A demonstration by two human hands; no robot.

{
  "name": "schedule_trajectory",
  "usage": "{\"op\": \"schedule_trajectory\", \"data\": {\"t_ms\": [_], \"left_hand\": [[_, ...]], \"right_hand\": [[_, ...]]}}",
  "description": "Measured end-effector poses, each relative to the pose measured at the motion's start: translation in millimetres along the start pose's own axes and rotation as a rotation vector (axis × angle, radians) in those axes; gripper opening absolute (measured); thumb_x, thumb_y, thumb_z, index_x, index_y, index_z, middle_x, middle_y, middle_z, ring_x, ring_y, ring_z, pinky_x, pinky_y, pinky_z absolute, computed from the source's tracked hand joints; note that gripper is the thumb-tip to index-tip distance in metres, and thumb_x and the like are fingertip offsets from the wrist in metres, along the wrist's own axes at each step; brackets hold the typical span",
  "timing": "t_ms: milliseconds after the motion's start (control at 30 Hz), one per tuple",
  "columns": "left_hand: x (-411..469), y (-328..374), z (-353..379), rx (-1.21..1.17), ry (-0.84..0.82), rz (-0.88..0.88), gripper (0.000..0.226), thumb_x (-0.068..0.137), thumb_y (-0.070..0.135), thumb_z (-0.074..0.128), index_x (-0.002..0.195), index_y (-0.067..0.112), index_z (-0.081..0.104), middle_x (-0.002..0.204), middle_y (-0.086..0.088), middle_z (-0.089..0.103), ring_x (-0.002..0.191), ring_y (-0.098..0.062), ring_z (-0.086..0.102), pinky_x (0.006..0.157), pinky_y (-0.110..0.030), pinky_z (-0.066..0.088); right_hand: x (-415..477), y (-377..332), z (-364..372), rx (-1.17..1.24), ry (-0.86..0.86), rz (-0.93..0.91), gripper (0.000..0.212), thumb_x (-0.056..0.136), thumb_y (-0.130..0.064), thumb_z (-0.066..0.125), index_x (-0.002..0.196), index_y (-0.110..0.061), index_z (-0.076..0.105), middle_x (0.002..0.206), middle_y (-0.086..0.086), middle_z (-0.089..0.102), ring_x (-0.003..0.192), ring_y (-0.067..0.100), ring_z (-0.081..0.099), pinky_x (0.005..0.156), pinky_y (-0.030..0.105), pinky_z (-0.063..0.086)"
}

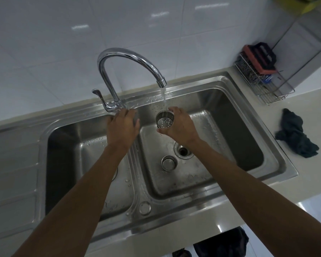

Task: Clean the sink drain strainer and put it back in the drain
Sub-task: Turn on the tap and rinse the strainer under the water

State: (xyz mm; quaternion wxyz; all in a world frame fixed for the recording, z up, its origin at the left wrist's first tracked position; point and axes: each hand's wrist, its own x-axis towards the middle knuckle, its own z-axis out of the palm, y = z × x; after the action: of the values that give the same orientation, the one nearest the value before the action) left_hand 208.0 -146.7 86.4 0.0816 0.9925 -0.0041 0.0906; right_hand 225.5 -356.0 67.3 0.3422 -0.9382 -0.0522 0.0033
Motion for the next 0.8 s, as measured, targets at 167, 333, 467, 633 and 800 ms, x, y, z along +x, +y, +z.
{"op": "schedule_trajectory", "data": {"t_ms": [167,333,467,633,800], "left_hand": [[0.5,-0.5,-2.4,0.0,0.009,0.015,0.033,0.095,0.03,0.059,0.126,0.02,0.062,0.12,-0.005,0.064,0.109,-0.029,0.064,0.092,-0.043,0.043],[-4.6,-5.3,-4.1,-0.012,-0.001,0.022,0.034,0.096,0.031,0.058,0.129,0.021,0.061,0.129,-0.006,0.062,0.113,-0.027,0.063,0.097,-0.043,0.042],[-9.5,-3.4,-1.2,-0.031,-0.017,0.029,0.035,0.094,0.033,0.06,0.127,0.021,0.061,0.122,-0.006,0.064,0.109,-0.029,0.064,0.094,-0.042,0.041],[-14.9,0.3,3.5,-0.056,-0.052,0.047,0.037,0.095,0.035,0.062,0.129,0.021,0.06,0.117,-0.004,0.064,0.107,-0.028,0.064,0.092,-0.043,0.043],[-20.4,-2.7,7.8,-0.069,-0.105,0.066,0.039,0.095,0.036,0.061,0.131,0.019,0.061,0.121,-0.006,0.063,0.109,-0.029,0.064,0.096,-0.045,0.043]], "right_hand": [[5.9,-5.6,-4.9,0.024,0.021,0.009,0.088,0.067,-0.046,0.09,0.137,-0.013,0.049,0.13,0.008,0.054,0.114,0.022,0.057,0.096,0.03,0.046],[-8.5,-0.2,-3.7,-0.012,-0.007,0.011,0.089,0.068,-0.046,0.089,0.139,-0.014,0.047,0.132,0.007,0.053,0.117,0.021,0.054,0.094,0.025,0.04],[-22.7,6.0,-1.9,-0.021,-0.057,0.034,0.087,0.067,-0.047,0.089,0.137,-0.016,0.049,0.132,0.005,0.053,0.117,0.018,0.053,0.099,0.029,0.044],[-34.6,20.8,-3.4,0.077,-0.13,0.153,0.068,0.066,-0.053,0.086,0.119,-0.018,0.062,0.101,-0.012,0.061,0.091,0.007,0.059,0.076,0.018,0.049],[-57.6,62.4,-5.7,0.254,-0.702,0.587,0.062,0.064,-0.063,0.084,0.093,-0.009,0.075,0.085,0.006,0.077,0.075,0.017,0.072,0.079,0.035,0.061]]}}
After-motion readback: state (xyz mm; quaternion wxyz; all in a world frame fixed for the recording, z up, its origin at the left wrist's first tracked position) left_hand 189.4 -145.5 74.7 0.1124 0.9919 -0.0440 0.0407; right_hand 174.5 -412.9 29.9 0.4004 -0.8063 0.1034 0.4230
